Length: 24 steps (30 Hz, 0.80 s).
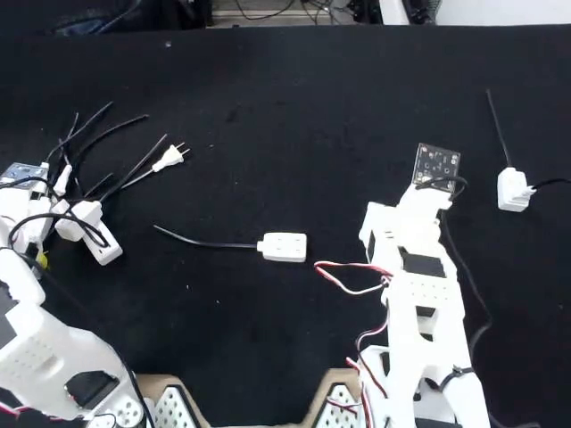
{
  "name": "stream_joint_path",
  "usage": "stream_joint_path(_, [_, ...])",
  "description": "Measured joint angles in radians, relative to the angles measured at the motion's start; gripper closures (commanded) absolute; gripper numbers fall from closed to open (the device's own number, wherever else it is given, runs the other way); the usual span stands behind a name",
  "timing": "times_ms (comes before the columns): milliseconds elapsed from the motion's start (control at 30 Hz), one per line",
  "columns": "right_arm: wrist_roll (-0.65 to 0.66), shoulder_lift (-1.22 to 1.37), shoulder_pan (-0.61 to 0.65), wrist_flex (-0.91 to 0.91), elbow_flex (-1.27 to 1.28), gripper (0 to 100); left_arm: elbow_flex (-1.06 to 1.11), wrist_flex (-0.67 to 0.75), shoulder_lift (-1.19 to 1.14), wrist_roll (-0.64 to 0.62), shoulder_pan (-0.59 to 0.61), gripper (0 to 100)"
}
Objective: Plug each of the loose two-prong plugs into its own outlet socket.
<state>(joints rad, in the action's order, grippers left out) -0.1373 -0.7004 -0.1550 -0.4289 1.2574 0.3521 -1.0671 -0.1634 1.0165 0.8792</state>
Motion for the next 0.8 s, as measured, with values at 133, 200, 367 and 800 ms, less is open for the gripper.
stream_joint_path(133, [0.000,0.000,0.000,0.000,0.000,78.3,-0.026,-0.109,0.009,-0.005,0.000,97])
stream_joint_path(200, [0.000,0.000,0.000,0.000,0.000,78.3,-0.035,-0.203,0.051,-0.005,0.000,97])
stream_joint_path(367, [0.000,0.000,0.000,0.000,0.000,78.3,-0.044,-0.400,0.235,-0.005,0.000,97])
stream_joint_path(800, [0.000,0.000,0.000,0.000,0.000,78.3,-0.044,-0.680,0.772,-0.187,-0.359,97])
